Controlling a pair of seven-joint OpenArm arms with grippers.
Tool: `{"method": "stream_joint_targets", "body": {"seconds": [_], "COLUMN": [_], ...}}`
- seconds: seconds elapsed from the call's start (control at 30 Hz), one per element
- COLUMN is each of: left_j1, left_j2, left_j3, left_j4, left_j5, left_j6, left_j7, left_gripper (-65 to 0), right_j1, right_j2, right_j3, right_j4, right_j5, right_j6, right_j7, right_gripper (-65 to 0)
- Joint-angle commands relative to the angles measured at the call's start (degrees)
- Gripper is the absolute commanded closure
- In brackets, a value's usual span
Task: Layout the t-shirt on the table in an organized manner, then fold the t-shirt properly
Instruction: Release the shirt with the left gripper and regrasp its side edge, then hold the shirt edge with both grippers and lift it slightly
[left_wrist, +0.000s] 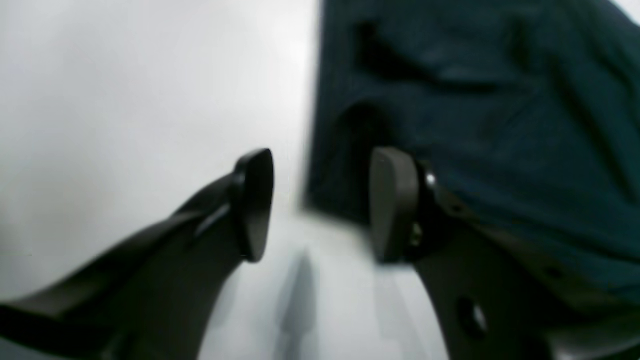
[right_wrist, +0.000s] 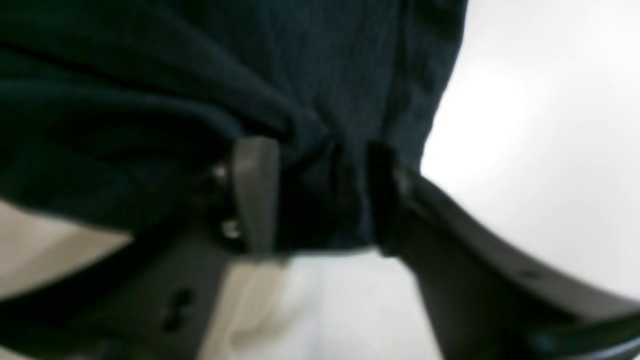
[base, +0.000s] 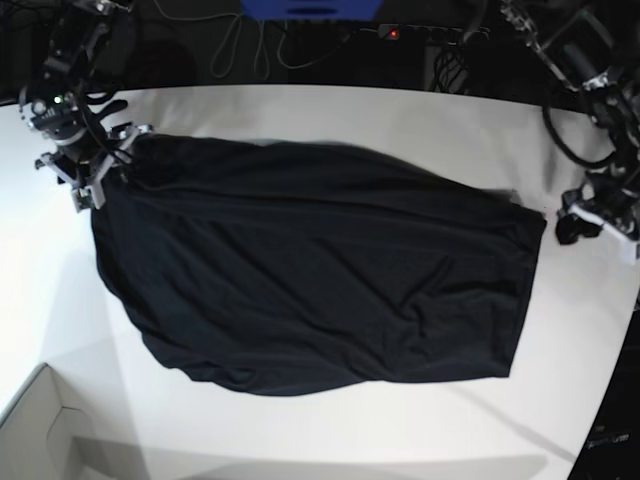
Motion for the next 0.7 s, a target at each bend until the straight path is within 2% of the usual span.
{"method": "stream_joint_targets", "body": {"seconds": [0.0, 0.13, 0.23, 0.4, 0.53, 0.67], "left_j1": [0.21, 5.4, 9.88, 11.03, 10.5, 7.77], "left_j2": [-0.93, 0.22, 2.33, 5.31, 5.31, 5.23], "left_j3": [-0.92, -2.42, 1.27, 4.35, 4.44, 4.53], "left_j4": [1.09, 1.09, 1.18, 1.09, 0.38, 0.38], "left_j5": [-1.13, -6.31, -11.5, -11.76, -11.76, -11.68], "left_j6": [-0.26, -0.26, -0.17, 0.18, 0.44, 0.53], "left_j7": [-0.88, -0.88, -1.59, -5.9, -9.41, -9.59], "left_gripper": [-30.8, -34.9, -40.5, -43.2, -43.2, -43.2], "right_j1": [0.33, -0.99, -1.16, -3.01, -4.59, -5.29], "right_j2": [0.42, -1.69, -3.36, -3.8, -3.97, -5.2], "right_j3": [0.35, 3.52, 6.68, 6.95, 6.77, 6.77], "right_j4": [2.26, 6.22, 8.5, 8.68, 8.94, 8.94], "right_j5": [1.13, 1.21, 1.21, 1.21, 1.21, 1.21], "right_j6": [-0.29, -0.29, -0.29, -0.29, -0.29, -0.29], "right_j7": [1.19, 1.28, 1.28, 1.37, 1.37, 1.45], "right_gripper": [-37.3, -39.9, -40.0, -40.0, -40.0, -40.0]}}
